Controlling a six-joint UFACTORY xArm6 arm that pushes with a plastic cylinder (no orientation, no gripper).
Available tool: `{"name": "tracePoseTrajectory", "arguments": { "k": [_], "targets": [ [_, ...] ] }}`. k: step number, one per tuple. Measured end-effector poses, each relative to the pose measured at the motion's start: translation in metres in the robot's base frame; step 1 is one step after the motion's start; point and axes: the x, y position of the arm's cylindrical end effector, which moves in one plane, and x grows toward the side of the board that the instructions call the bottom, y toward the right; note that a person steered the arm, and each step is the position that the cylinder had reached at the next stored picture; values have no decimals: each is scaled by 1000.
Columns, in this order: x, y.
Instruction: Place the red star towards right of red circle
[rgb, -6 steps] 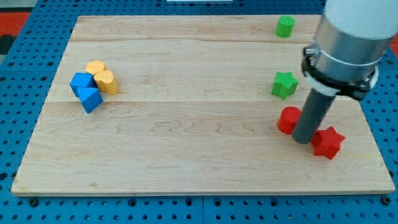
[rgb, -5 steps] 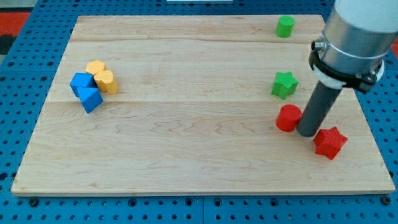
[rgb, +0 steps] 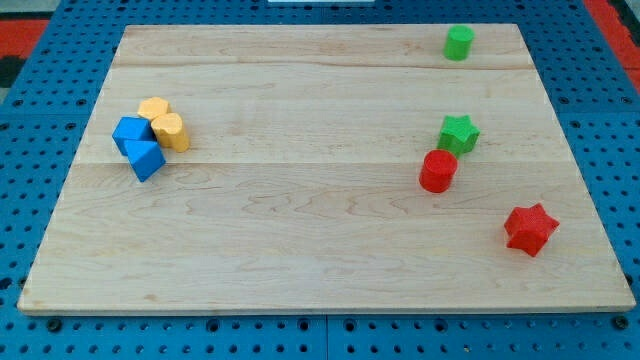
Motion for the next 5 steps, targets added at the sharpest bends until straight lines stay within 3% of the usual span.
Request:
{"name": "tracePoseTrajectory", "arguments": {
  "k": [1, 2, 3, 5],
  "targets": [
    [3, -88],
    [-31, -143],
    [-66, -137],
    [-48, -111]
  ]
}}
